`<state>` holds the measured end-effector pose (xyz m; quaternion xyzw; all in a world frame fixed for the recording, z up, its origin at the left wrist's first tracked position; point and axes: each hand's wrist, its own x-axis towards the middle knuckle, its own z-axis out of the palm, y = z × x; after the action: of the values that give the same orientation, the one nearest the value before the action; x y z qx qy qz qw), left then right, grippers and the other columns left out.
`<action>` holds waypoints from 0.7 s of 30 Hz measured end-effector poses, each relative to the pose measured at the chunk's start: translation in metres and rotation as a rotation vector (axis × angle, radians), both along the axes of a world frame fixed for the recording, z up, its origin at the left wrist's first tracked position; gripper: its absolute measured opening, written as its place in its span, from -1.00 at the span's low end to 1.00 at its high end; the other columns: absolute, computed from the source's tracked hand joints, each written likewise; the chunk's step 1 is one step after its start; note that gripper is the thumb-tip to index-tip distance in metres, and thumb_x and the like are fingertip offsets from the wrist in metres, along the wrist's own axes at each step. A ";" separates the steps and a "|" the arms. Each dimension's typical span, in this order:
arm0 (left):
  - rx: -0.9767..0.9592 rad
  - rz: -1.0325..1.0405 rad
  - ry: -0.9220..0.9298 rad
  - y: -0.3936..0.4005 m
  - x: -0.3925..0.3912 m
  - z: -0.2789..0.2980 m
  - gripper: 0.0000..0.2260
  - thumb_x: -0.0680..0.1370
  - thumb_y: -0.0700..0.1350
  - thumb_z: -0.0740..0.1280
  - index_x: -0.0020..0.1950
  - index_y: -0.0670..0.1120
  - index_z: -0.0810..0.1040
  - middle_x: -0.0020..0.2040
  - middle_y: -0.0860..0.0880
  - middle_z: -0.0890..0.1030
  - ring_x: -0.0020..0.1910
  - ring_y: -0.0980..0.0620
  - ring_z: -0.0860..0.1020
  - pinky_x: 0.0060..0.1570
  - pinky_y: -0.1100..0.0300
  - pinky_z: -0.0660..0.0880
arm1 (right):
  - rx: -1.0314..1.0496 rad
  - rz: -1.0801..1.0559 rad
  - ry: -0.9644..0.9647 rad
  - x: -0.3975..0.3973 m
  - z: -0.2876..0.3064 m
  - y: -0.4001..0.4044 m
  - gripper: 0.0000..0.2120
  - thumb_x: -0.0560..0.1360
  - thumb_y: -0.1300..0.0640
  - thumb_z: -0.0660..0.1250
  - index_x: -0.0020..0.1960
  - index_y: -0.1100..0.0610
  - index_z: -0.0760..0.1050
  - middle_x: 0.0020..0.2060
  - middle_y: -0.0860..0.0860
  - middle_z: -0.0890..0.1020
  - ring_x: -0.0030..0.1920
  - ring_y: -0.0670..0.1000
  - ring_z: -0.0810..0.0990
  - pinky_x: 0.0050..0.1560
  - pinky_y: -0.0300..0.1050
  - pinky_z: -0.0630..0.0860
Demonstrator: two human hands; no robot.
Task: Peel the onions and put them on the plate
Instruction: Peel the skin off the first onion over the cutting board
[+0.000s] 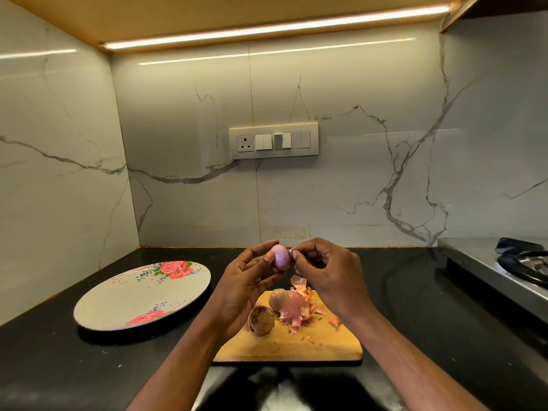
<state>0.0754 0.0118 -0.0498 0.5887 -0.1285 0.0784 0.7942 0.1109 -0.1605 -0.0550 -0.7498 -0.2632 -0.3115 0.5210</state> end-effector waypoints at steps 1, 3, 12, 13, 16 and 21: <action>-0.001 -0.003 0.000 0.000 0.000 0.000 -0.67 0.52 -0.17 0.32 0.29 -0.10 0.56 0.11 -0.08 0.70 0.14 -0.07 0.67 0.04 0.15 0.64 | 0.007 -0.003 0.013 0.001 0.000 0.000 -0.88 0.51 0.04 0.46 0.01 0.05 0.68 -0.19 -0.14 0.71 -0.15 -0.18 0.69 -0.13 -0.25 0.65; 0.003 0.001 -0.001 -0.001 0.000 0.000 -0.68 0.53 -0.16 0.32 0.28 -0.09 0.57 0.10 -0.07 0.70 0.14 -0.07 0.67 0.04 0.15 0.64 | 0.008 -0.007 0.027 0.001 -0.001 0.001 -0.88 0.51 0.04 0.46 0.01 0.04 0.68 -0.19 -0.14 0.71 -0.15 -0.18 0.69 -0.14 -0.25 0.65; -0.013 0.003 -0.002 -0.002 -0.002 0.002 -0.63 0.46 -0.15 0.38 0.27 -0.08 0.56 0.09 -0.10 0.70 0.14 -0.08 0.66 0.01 0.20 0.63 | 0.196 0.092 0.174 0.001 0.002 -0.001 -0.95 0.54 0.12 0.43 -0.03 0.07 0.67 -0.23 -0.04 0.72 -0.20 -0.08 0.72 -0.12 -0.09 0.69; -0.029 0.004 0.004 -0.001 -0.001 0.002 -0.64 0.47 -0.15 0.37 0.27 -0.09 0.57 0.10 -0.11 0.70 0.14 -0.08 0.67 0.01 0.20 0.64 | 0.220 0.080 0.184 0.003 0.003 -0.003 -0.95 0.55 0.13 0.42 -0.04 0.07 0.67 -0.23 -0.04 0.72 -0.21 -0.08 0.72 -0.11 -0.10 0.68; -0.022 0.036 0.011 0.000 -0.002 0.003 -0.65 0.46 -0.10 0.36 0.25 -0.05 0.59 0.16 -0.11 0.68 0.17 -0.09 0.65 0.07 0.15 0.61 | 0.208 0.010 0.197 0.009 0.002 -0.011 -0.94 0.55 0.12 0.41 -0.05 0.05 0.67 -0.24 -0.06 0.71 -0.23 -0.10 0.70 -0.12 -0.17 0.66; -0.048 0.056 0.011 0.000 -0.001 0.002 -0.68 0.49 -0.11 0.35 0.25 -0.08 0.58 0.15 -0.12 0.68 0.16 -0.06 0.64 0.05 0.18 0.59 | -0.328 -0.056 0.183 0.012 -0.007 -0.014 -0.79 0.57 0.15 0.40 0.18 -0.01 0.66 0.02 -0.16 0.69 -0.02 -0.23 0.61 -0.03 -0.50 0.48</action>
<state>0.0742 0.0121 -0.0475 0.5733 -0.1055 0.1004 0.8063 0.1233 -0.1748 -0.0619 -0.8569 -0.2409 -0.2095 0.4047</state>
